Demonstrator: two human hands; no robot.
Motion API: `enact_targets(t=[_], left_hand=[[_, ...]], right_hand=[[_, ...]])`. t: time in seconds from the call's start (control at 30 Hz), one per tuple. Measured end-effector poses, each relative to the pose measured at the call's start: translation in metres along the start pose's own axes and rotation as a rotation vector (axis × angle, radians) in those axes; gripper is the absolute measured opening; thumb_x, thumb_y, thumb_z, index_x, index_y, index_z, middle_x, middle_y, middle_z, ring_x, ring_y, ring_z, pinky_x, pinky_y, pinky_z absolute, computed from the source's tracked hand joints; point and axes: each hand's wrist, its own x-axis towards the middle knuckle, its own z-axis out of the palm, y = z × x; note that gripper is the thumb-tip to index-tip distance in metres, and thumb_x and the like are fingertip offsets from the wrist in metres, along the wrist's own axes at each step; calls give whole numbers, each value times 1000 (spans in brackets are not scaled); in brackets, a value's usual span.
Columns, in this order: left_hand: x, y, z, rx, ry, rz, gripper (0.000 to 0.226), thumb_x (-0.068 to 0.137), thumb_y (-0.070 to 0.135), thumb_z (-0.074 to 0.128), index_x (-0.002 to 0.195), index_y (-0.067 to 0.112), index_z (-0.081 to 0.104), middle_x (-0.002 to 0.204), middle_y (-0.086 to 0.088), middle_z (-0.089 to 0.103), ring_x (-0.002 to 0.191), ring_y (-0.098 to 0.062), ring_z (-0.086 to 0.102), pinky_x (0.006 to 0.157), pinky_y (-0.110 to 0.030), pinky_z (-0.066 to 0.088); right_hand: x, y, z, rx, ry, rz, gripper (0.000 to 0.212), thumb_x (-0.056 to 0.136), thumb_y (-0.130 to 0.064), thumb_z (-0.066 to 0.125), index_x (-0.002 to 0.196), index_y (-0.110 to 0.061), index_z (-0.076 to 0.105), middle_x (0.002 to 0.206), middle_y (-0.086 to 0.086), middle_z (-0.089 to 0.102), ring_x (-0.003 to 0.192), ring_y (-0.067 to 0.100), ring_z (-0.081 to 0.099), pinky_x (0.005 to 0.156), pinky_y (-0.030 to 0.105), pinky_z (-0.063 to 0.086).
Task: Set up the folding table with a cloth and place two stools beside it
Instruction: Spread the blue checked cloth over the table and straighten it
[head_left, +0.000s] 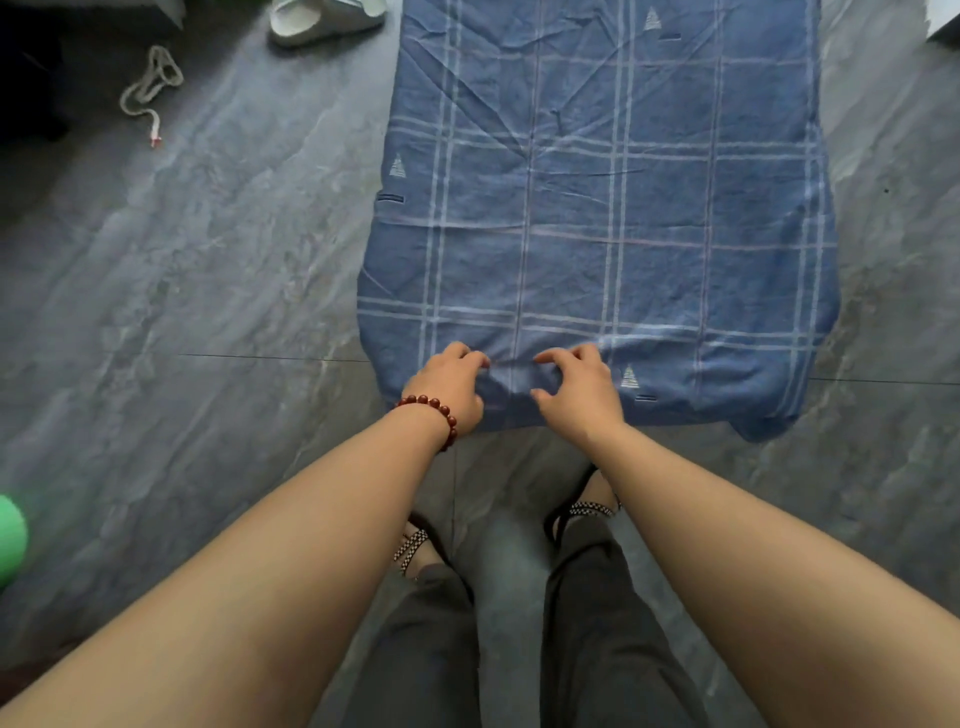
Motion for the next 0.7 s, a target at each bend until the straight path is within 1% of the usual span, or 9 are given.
enact_targets(t=[0.17,0.27,0.37,0.43,0.5,0.53,0.6,0.67,0.7], left_hand=[[-6,-43,-1,-93,90,3,37,87,13,50,123,21,51,128,-4,43,119,-25,44,96,-43,42],[-11,-61,0,-136,134,-1,30,87,13,51,117,18,53,122,-5,47,113,-25,48,93,-43,44],[-13,-72,-1,-204,270,-54,17,89,17,52,105,13,50,114,-7,49,105,-26,51,90,-43,44],[-10,-80,-2,-268,399,-143,20,89,19,55,105,10,46,115,-9,45,104,-27,50,89,-38,43],[-7,-86,-4,-324,457,-242,36,88,23,58,114,8,40,124,-11,40,111,-29,48,92,-36,39],[-4,-90,-5,-345,417,-284,47,88,26,59,123,6,36,132,-12,35,118,-30,44,97,-36,37],[2,-96,-5,-373,235,-312,65,89,33,57,137,3,26,144,-14,29,130,-31,35,107,-38,31],[7,-100,-4,-394,63,-283,57,92,39,52,135,5,35,140,-14,41,127,-32,40,106,-41,34],[7,-100,-4,-405,30,-272,51,93,39,50,130,6,41,135,-13,47,123,-32,45,103,-42,38]], right_hand=[[-3,-37,37,36,45,-30,38,83,-29,68,119,-26,55,119,1,40,113,22,42,86,35,46],[-3,-57,57,42,77,-53,43,80,-29,72,119,-29,53,116,0,40,111,20,41,83,34,47],[-3,-72,69,20,126,-66,45,78,-26,74,118,-30,53,114,-1,39,110,19,40,83,34,47],[-3,-79,76,6,178,-51,42,78,-22,73,114,-29,54,112,0,38,109,20,40,82,33,46],[-4,-82,81,-1,218,-39,34,79,-19,71,109,-26,57,110,0,39,106,21,41,78,33,43],[-5,-82,82,-17,227,-50,27,81,-19,70,104,-24,59,107,0,40,105,21,42,76,32,42],[-6,-80,84,-59,230,-80,12,83,-21,68,94,-19,65,99,-2,39,100,21,43,71,31,39],[-7,-77,86,-21,232,-70,8,84,-22,68,89,-16,69,94,-4,39,98,20,44,72,30,39],[-8,-76,87,28,236,-53,8,84,-22,68,88,-15,69,94,-4,40,97,19,45,73,29,39]])
